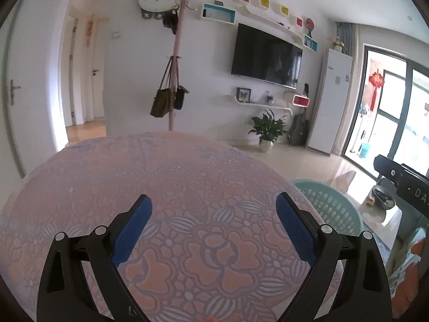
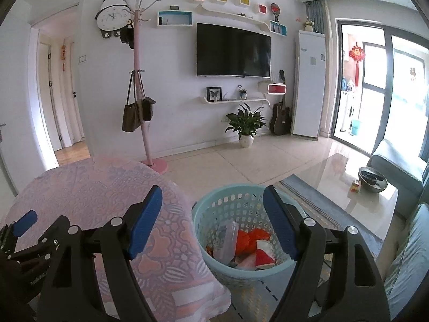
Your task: Collect trash
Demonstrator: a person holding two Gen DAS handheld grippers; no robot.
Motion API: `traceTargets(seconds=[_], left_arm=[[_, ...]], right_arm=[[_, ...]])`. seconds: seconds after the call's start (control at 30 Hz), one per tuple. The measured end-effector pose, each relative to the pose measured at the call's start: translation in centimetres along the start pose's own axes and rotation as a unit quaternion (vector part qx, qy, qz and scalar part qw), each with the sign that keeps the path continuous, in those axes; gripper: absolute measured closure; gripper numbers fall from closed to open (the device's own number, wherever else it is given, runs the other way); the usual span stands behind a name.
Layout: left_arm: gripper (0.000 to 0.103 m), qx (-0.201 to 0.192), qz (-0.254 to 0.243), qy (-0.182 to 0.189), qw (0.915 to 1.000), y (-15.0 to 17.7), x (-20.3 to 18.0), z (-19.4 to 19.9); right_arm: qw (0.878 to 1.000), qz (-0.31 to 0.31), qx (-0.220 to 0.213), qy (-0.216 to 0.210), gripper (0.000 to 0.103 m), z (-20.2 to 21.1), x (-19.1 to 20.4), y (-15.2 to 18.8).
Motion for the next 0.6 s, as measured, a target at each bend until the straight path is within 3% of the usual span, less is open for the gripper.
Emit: traceTargets(seconds=[0.2, 0.6], left_arm=[[0.012, -0.005, 0.010, -0.006, 0.9999, -0.2, 0.3, 0.0], [0.008, -0.008, -0.031, -0.012, 0.9994, -0.4, -0.8, -0.2]], right_arm=[[1.000, 0.002, -0.011, 0.013, 0.029, 0.9, -0.3, 0.7], [1.000, 0.003, -0.011, -0.002, 0.029, 0.8, 0.2, 0.9]])
Point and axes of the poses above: each gripper's, at about its wrist camera, not at the fingertips, and z roughly against the way its jaws point, x to its left, y to its underside, the point moved 10 cm from there along -z, roughly the way its jaws point, and after that the axes turned 8 degrees about -x, right-handed, at the moved point
